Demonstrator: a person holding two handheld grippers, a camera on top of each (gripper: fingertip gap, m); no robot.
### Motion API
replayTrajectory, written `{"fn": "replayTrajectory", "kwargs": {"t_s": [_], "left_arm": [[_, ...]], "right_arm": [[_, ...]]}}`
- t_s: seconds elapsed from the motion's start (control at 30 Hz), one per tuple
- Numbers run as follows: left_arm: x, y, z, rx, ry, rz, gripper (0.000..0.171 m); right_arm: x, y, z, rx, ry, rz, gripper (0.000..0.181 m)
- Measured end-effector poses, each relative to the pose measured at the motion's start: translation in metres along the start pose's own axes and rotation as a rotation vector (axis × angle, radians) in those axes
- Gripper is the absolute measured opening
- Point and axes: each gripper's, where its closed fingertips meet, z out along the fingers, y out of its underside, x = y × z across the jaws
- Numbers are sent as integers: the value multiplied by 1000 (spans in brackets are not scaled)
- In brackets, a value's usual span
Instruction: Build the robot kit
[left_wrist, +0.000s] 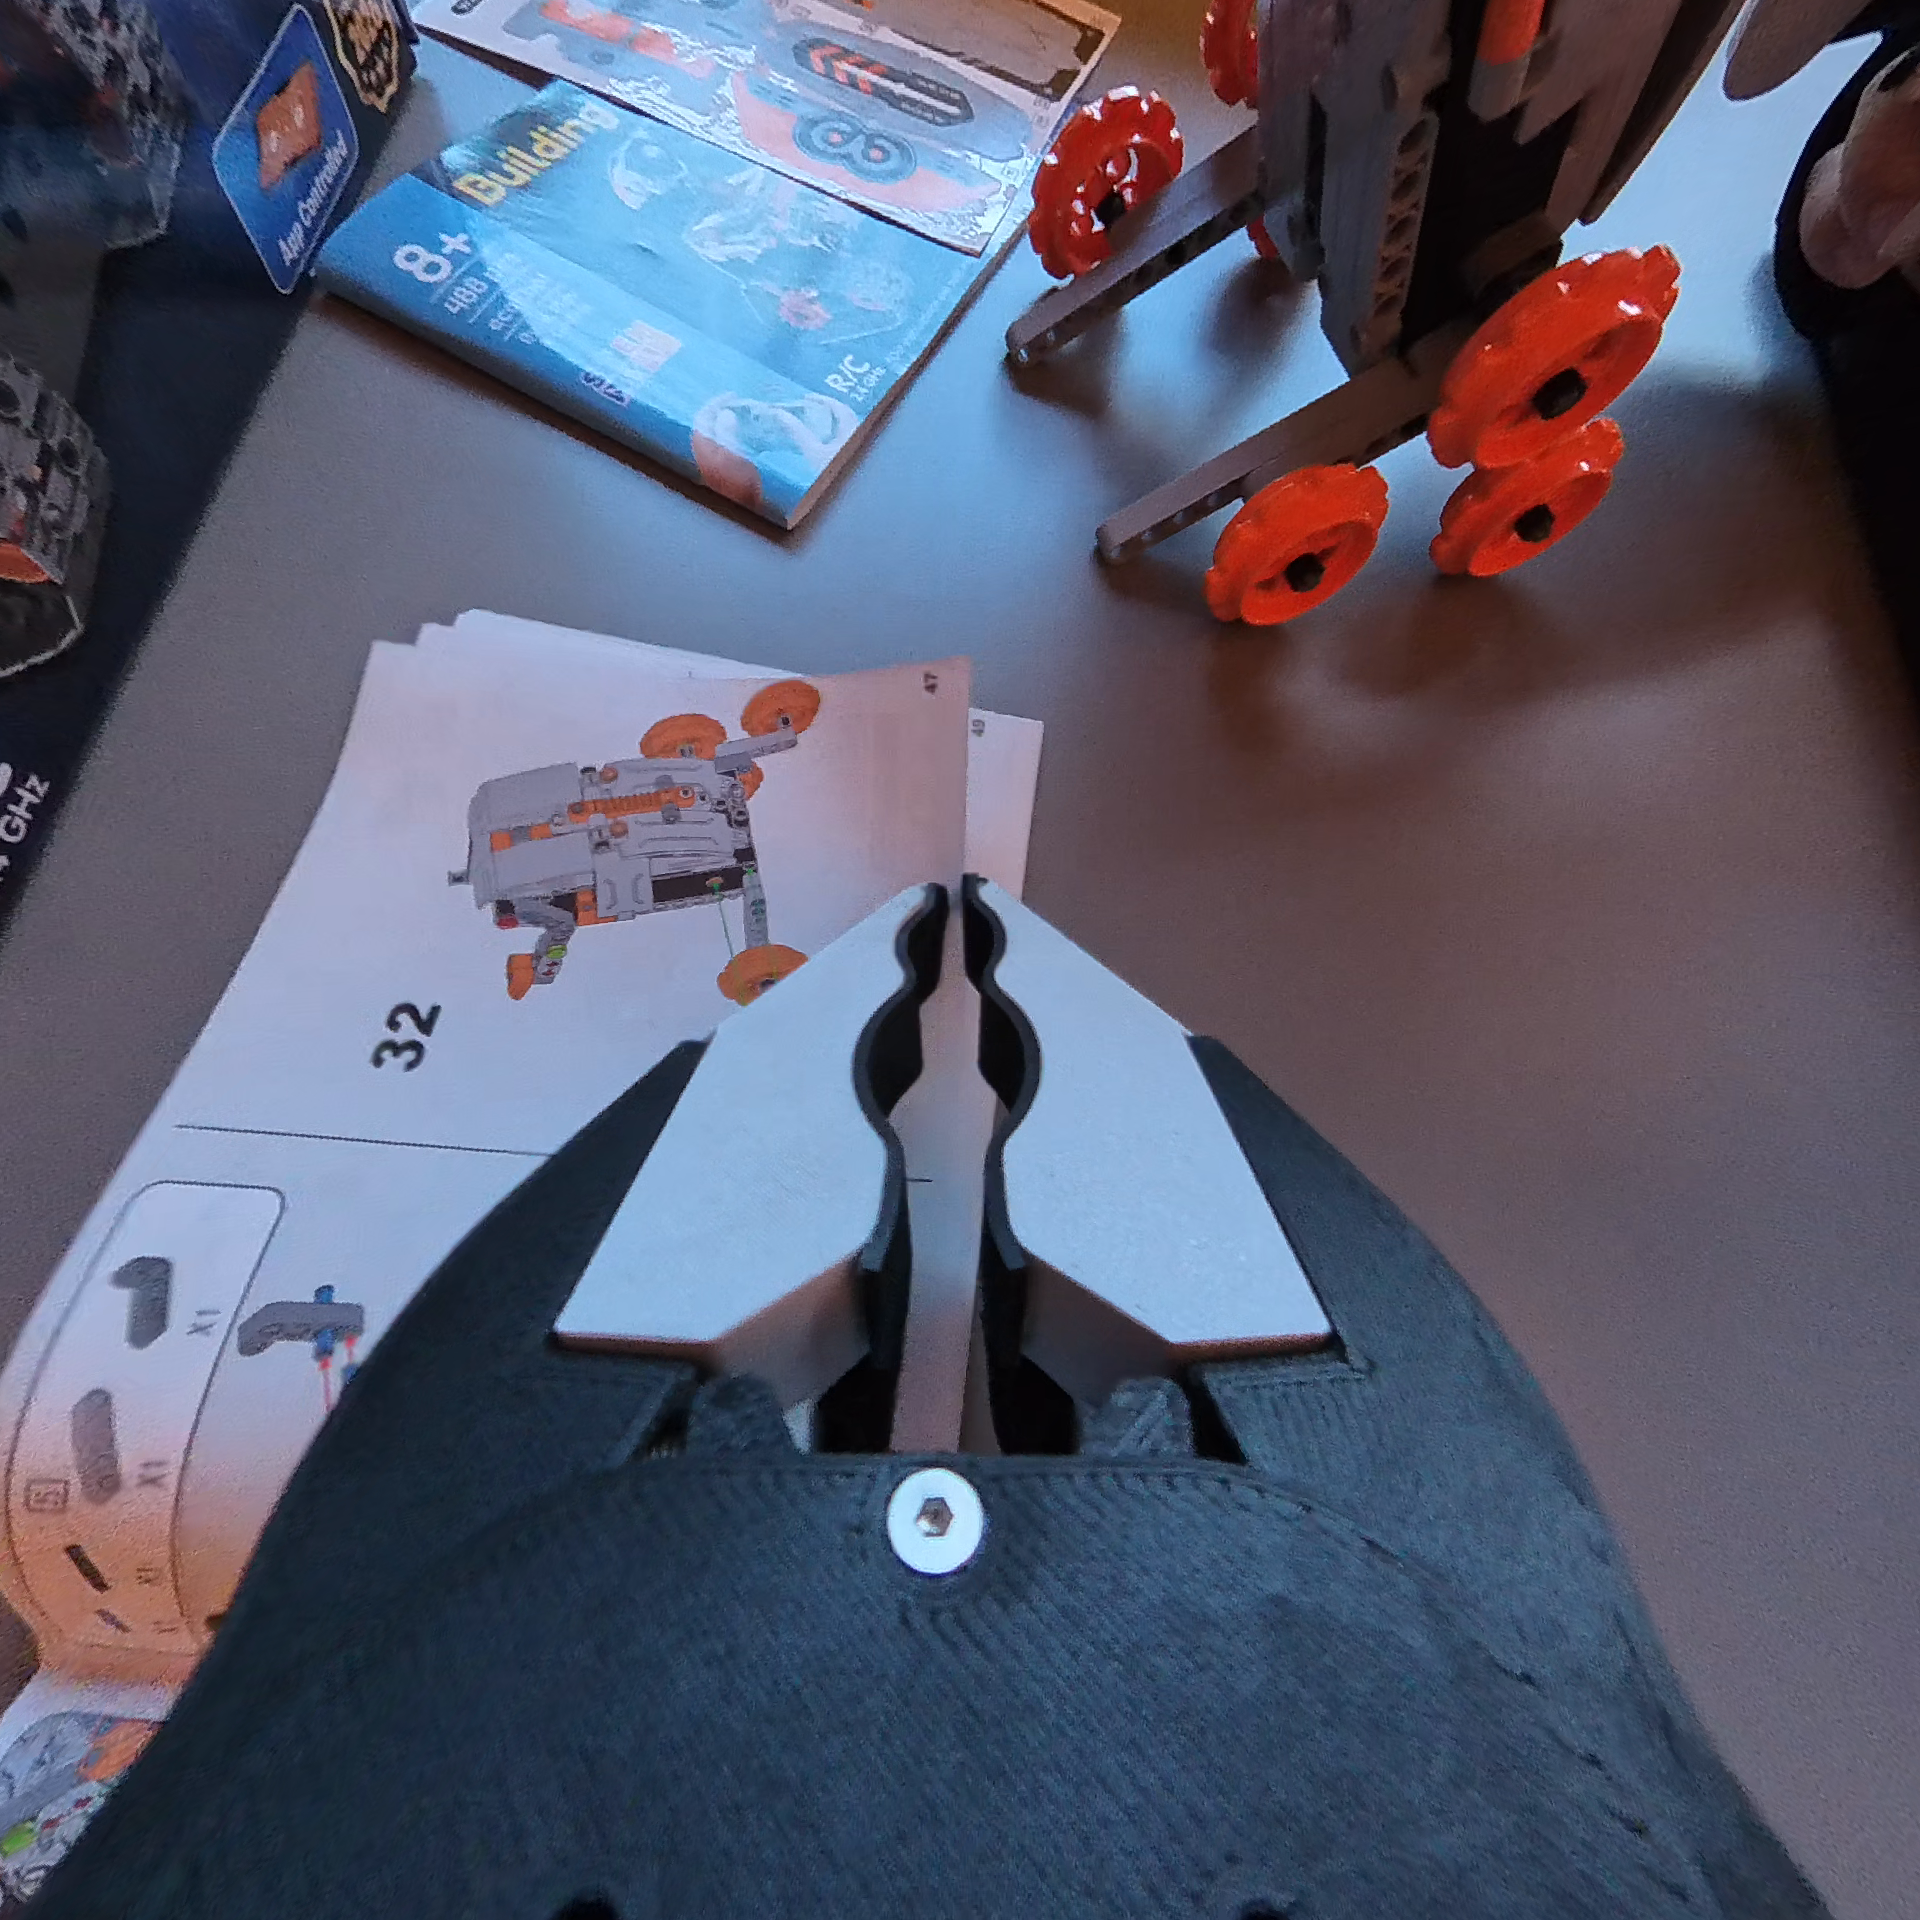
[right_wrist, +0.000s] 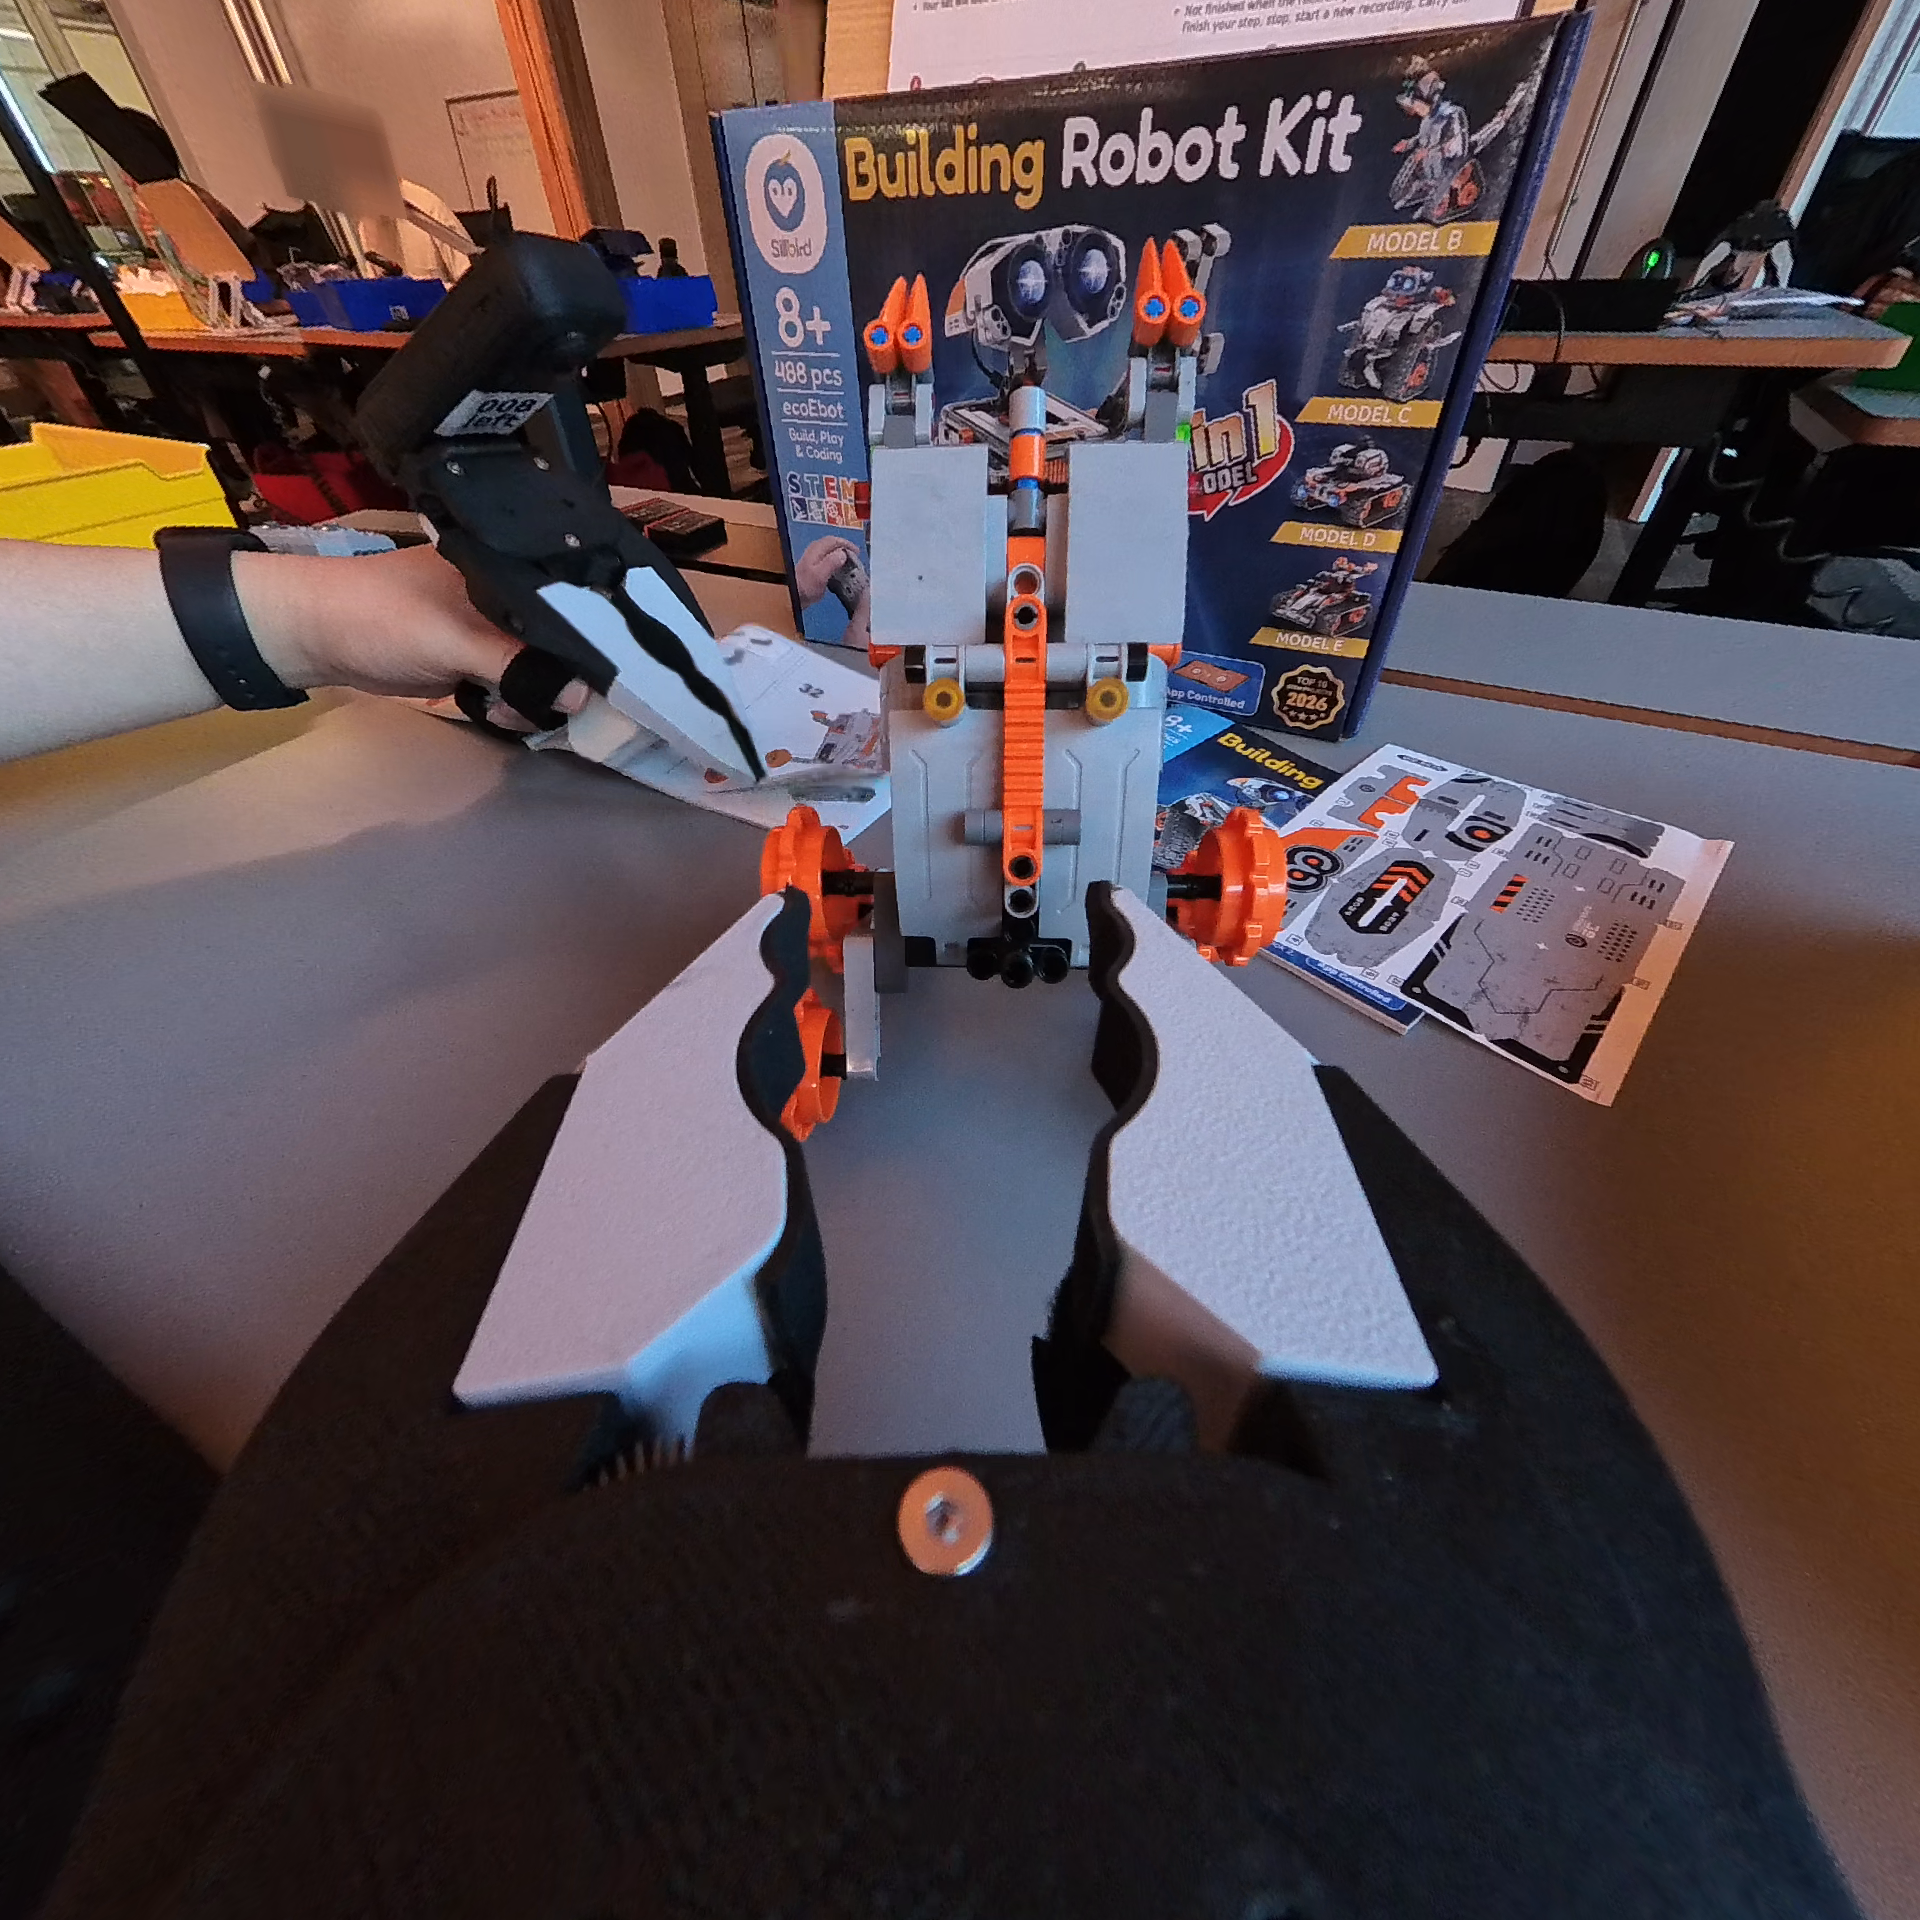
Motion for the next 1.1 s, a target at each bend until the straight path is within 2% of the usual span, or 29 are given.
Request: {"fn": "replayTrajectory", "kwargs": {"t_s": [0.37,0.43,0.53,0.6,0.7,0.83,1.0,1.1], "left_arm": [[2,-3,-6,16,-52,32,0],[7,-3,-8,19,-68,67,0],[12,1,-10,1,-114,148,0],[12,5,-10,-16,-139,183,0],[12,7,-11,-12,-144,187,0],[14,8,-13,1,-145,193,0],[18,11,-19,2,-173,263,0],[18,16,-22,-23,-198,330,0]], "right_arm": [[-2,-1,0,3,-6,-12,52],[-12,-9,-3,35,-24,-71,47],[-47,-30,-5,105,-89,-262,44],[-73,-30,7,43,-155,-416,40],[-94,-14,39,-160,-201,-657,39],[-103,-7,82,-305,-138,-935,35],[-103,13,120,-417,4,-1026,33],[-105,23,136,-436,57,-1011,34]]}}
